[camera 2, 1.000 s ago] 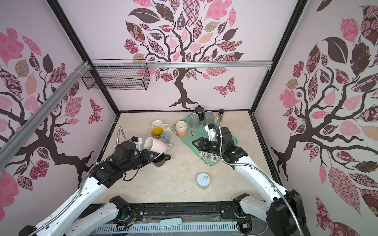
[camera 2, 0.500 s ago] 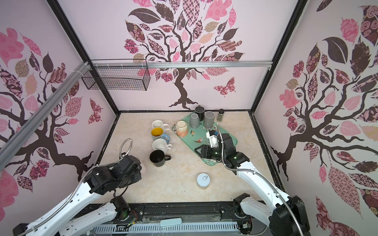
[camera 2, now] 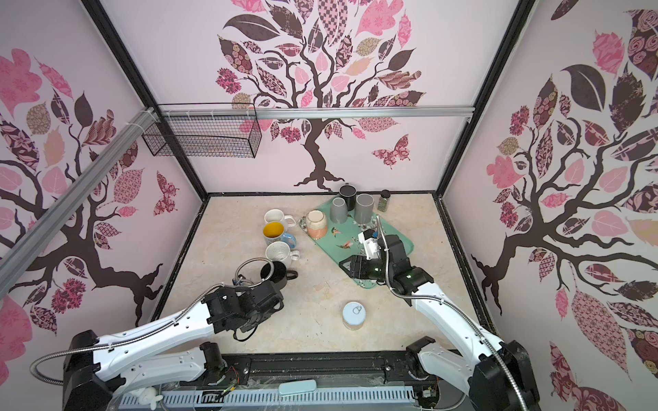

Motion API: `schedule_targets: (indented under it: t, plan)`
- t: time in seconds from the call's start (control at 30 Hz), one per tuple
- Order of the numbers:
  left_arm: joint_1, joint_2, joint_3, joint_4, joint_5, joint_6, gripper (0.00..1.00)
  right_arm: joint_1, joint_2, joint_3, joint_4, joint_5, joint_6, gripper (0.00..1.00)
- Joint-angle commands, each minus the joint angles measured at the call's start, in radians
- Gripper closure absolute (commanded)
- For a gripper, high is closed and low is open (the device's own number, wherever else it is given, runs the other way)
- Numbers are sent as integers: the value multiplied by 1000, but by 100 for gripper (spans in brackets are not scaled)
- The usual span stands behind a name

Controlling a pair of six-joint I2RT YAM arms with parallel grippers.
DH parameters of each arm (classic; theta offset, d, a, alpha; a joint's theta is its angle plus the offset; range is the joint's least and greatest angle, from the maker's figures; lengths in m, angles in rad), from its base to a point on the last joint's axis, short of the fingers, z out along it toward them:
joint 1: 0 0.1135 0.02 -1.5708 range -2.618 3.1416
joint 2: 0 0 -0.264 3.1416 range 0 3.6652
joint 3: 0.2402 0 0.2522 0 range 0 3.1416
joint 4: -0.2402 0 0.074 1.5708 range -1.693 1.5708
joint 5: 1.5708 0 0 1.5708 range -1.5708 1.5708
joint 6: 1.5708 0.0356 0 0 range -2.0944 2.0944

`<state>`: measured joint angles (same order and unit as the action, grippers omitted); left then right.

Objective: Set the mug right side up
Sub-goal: 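Lower the pink mug upright beside the black mug with the left gripper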

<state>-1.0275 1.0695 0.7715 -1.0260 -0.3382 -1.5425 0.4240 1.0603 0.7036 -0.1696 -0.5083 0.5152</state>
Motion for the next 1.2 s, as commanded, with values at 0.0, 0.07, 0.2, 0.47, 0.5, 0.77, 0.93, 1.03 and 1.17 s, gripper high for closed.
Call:
schedule_targets:
  t: [0.0, 0.07, 0.2, 0.47, 0.5, 0.77, 0.93, 1.03, 1.17]
  plan:
    - [-9, 28, -20, 85, -14, -88, 100, 2, -26, -4, 15, -7, -23, 42]
    - [-10, 59, -13, 99, -7, -82, 100, 1, -29, -10, 16, -4, -24, 42]
    - [-11, 123, 7, 96, 8, -86, 99, 2, -37, -27, 24, -4, -24, 42]
    - [-10, 188, 47, 80, 23, -103, 79, 1, -30, -46, 50, -19, -24, 41]
    - [-11, 188, 53, 71, 23, -105, 76, 1, -28, -45, 51, -25, -24, 41]
    - [-31, 204, 104, 59, 14, -113, 67, 1, -29, -37, 45, -28, -34, 41]
    - [-36, 224, 139, 49, 9, -106, 63, 1, -36, -44, 44, -27, -34, 41]
    - [-36, 225, 150, 42, -6, -99, 63, 1, -36, -46, 47, -27, -32, 41]
    - [-37, 214, 146, 43, -28, -102, 63, 2, -36, -44, 47, -26, -30, 41]
